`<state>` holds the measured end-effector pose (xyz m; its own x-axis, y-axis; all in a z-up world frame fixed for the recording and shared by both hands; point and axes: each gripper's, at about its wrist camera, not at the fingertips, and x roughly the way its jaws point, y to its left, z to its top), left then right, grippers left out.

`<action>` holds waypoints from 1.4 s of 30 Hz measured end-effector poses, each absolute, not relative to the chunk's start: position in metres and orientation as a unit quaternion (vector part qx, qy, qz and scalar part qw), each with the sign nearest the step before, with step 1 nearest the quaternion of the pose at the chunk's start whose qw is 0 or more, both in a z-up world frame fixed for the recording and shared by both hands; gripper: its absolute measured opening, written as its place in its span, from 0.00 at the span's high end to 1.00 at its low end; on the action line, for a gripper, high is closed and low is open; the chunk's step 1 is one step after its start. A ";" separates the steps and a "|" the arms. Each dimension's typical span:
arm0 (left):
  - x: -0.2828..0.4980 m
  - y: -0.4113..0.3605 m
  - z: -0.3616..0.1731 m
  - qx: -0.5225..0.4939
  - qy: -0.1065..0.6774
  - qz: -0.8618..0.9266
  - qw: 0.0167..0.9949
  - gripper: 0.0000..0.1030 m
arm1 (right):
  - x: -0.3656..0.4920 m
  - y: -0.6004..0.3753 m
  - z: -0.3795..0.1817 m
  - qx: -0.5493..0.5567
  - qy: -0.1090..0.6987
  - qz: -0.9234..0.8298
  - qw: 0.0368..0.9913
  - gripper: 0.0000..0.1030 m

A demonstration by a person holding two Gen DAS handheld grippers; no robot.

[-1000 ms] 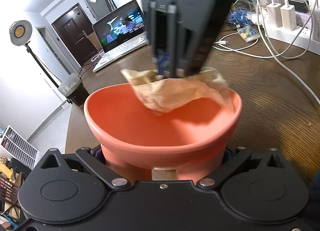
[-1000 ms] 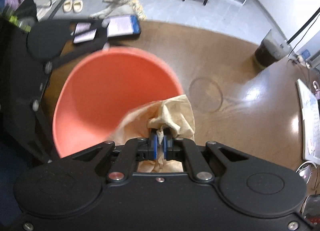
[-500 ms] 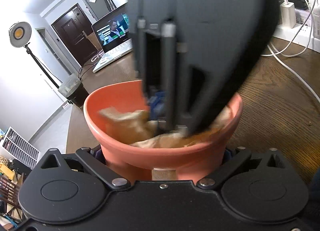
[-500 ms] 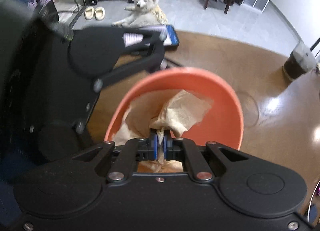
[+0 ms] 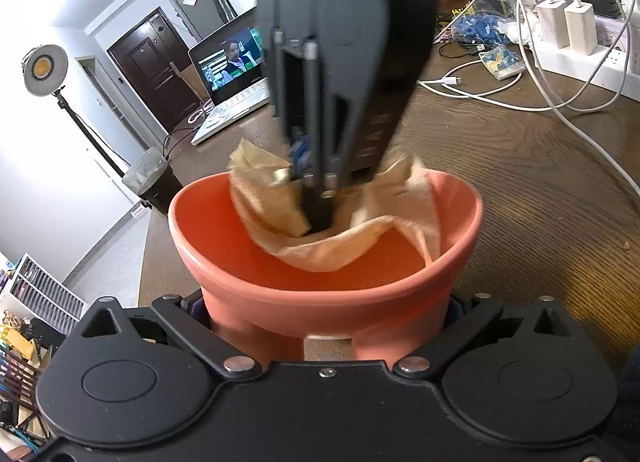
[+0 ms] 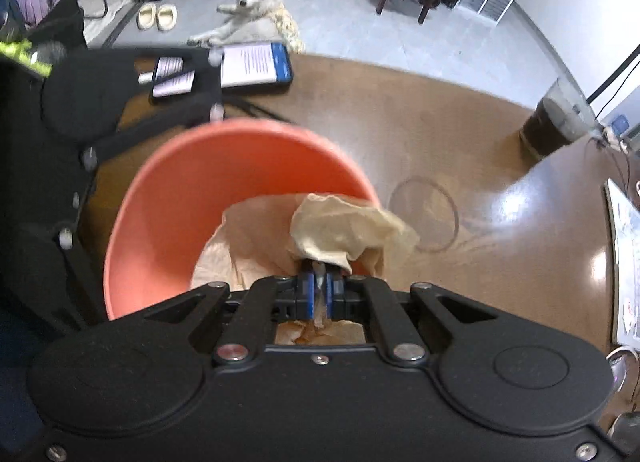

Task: Clean bowl

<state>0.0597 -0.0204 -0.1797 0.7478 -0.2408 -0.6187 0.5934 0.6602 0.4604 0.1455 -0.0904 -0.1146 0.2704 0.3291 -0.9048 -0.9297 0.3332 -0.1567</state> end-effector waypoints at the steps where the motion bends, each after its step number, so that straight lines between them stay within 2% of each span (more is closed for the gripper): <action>1: 0.059 -0.020 -0.180 0.336 0.262 -0.239 0.872 0.04 | 0.144 -0.092 -0.116 -0.370 0.413 0.446 0.703 0.95; 12: 0.060 -0.017 -0.179 0.336 0.264 -0.240 0.872 0.04 | 0.116 -0.077 -0.120 -0.363 0.428 0.483 0.672 0.94; 23: 0.062 -0.018 -0.179 0.336 0.265 -0.239 0.872 0.04 | 0.132 -0.057 -0.096 -0.353 0.378 0.475 0.712 0.94; 30: 0.061 -0.018 -0.179 0.336 0.264 -0.238 0.872 0.04 | 0.152 -0.070 -0.112 -0.378 0.394 0.448 0.708 0.95; 42: 0.061 -0.017 -0.181 0.338 0.265 -0.240 0.871 0.04 | 0.133 -0.090 -0.125 -0.385 0.425 0.447 0.687 0.94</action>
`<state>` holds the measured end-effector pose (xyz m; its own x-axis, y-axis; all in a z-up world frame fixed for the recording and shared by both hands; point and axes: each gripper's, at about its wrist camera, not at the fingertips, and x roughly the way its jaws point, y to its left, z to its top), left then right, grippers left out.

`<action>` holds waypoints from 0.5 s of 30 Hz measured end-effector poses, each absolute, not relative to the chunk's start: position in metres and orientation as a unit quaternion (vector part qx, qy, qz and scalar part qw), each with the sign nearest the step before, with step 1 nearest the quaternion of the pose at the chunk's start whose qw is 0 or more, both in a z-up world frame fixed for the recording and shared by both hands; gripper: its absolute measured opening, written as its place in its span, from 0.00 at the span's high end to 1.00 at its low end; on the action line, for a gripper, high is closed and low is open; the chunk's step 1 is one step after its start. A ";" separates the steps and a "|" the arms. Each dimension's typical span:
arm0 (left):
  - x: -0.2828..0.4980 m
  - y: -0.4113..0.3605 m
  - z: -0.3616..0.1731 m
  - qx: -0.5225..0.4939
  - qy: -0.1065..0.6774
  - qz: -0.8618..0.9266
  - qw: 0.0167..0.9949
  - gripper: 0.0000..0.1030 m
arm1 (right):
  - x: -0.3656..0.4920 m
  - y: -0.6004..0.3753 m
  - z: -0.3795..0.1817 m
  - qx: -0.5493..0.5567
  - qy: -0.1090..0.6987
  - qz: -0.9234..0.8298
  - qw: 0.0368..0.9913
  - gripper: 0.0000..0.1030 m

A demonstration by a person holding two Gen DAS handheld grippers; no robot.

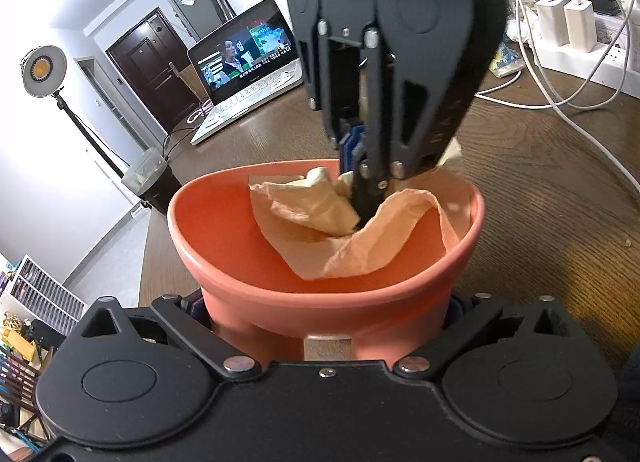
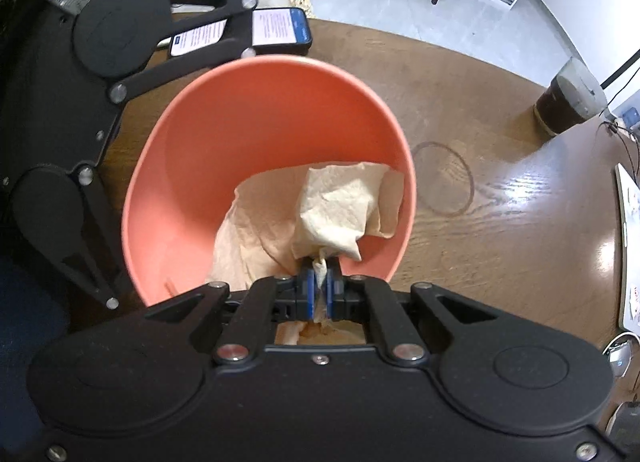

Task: Clean bowl

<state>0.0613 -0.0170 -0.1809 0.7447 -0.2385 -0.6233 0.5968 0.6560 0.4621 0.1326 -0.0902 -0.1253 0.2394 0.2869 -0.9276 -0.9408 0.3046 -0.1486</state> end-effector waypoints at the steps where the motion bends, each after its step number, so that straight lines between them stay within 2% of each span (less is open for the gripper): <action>1: 0.061 -0.017 -0.181 0.338 0.265 -0.240 0.870 0.04 | 0.132 -0.089 -0.126 -0.383 0.426 0.448 0.686 0.94; 15: 0.062 -0.018 -0.182 0.339 0.267 -0.241 0.869 0.04 | 0.113 -0.068 -0.125 -0.373 0.420 0.486 0.669 0.94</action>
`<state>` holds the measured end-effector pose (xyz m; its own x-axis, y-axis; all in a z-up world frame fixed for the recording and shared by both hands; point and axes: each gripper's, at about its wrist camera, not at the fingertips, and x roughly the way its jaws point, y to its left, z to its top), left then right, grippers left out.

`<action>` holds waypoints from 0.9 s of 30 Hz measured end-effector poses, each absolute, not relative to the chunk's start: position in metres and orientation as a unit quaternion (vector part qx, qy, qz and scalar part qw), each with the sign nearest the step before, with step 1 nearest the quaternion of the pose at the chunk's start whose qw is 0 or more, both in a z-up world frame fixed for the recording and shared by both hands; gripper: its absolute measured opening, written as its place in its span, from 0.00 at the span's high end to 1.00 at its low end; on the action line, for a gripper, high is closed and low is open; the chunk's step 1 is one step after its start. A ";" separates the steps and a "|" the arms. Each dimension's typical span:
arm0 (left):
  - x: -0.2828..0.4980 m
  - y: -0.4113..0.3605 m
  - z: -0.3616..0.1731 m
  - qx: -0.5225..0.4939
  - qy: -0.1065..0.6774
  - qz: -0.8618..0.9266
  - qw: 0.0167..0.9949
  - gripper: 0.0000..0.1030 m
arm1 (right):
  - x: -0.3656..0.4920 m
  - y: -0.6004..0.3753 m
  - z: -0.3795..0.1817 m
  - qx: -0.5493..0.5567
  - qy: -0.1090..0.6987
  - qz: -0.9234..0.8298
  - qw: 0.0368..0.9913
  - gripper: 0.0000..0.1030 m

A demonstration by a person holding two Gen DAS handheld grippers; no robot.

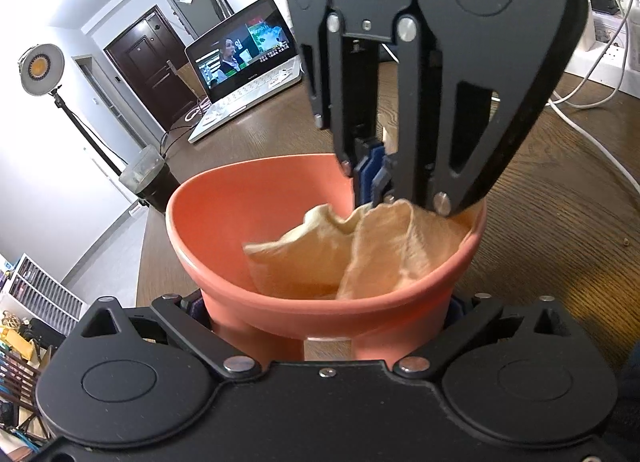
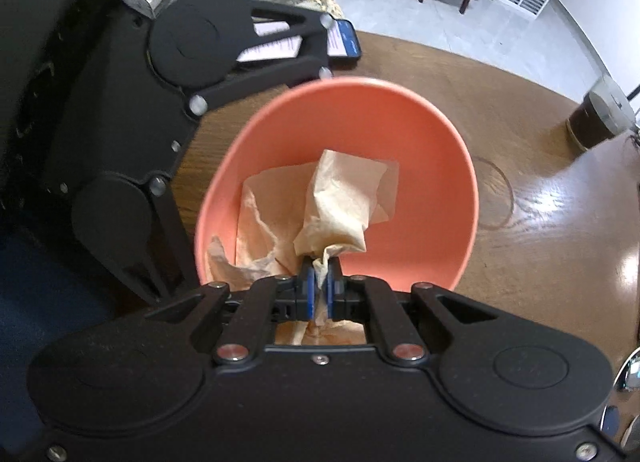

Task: Clean bowl

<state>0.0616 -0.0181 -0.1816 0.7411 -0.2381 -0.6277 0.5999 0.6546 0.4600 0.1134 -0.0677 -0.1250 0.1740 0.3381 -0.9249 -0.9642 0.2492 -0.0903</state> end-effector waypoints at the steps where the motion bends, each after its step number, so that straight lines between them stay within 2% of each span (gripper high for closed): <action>1: 0.062 -0.018 -0.182 0.339 0.267 -0.241 0.869 0.04 | 0.113 -0.065 -0.124 -0.373 0.417 0.489 0.670 0.94; 19: 0.065 -0.018 -0.182 0.338 0.267 -0.244 0.869 0.04 | 0.141 -0.044 -0.117 -0.386 0.381 0.478 0.691 0.94; 27: 0.068 -0.016 -0.182 0.336 0.267 -0.244 0.869 0.04 | 0.145 -0.064 -0.126 -0.400 0.401 0.452 0.689 0.94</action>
<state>0.0677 -0.0162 -0.1817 0.7375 -0.2453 -0.6292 0.6048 0.6544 0.4538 0.1446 -0.0643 -0.1265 0.2687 0.3021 -0.9146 -0.9441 0.2709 -0.1878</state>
